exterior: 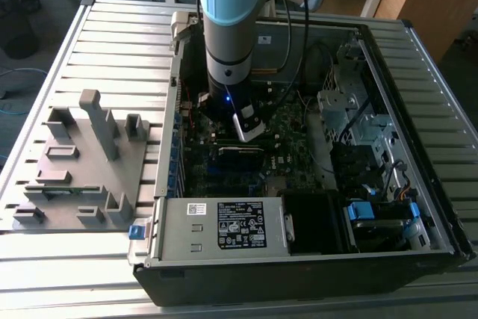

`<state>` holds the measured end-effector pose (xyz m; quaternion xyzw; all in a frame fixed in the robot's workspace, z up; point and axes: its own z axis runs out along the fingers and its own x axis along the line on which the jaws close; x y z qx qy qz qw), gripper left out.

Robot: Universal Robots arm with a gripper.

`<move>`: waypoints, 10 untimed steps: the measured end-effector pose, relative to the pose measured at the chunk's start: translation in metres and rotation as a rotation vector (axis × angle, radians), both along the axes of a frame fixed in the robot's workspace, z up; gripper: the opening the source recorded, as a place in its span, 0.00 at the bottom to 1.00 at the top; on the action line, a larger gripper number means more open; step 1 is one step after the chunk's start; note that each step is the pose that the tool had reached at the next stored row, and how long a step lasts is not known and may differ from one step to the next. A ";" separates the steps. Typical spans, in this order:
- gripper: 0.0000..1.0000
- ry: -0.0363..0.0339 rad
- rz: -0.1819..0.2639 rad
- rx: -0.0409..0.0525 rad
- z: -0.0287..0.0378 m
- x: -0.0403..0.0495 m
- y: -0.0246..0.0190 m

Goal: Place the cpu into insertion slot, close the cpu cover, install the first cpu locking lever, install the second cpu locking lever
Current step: 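Install the second cpu locking lever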

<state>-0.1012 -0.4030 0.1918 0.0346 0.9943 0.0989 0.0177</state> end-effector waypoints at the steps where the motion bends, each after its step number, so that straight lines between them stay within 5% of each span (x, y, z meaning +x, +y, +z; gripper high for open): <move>1: 0.10 0.0000 0.000 0.0000 -0.0002 -0.0001 0.0000; 10: 0.10 -0.0001 0.000 0.0001 -0.0011 -0.0002 0.0001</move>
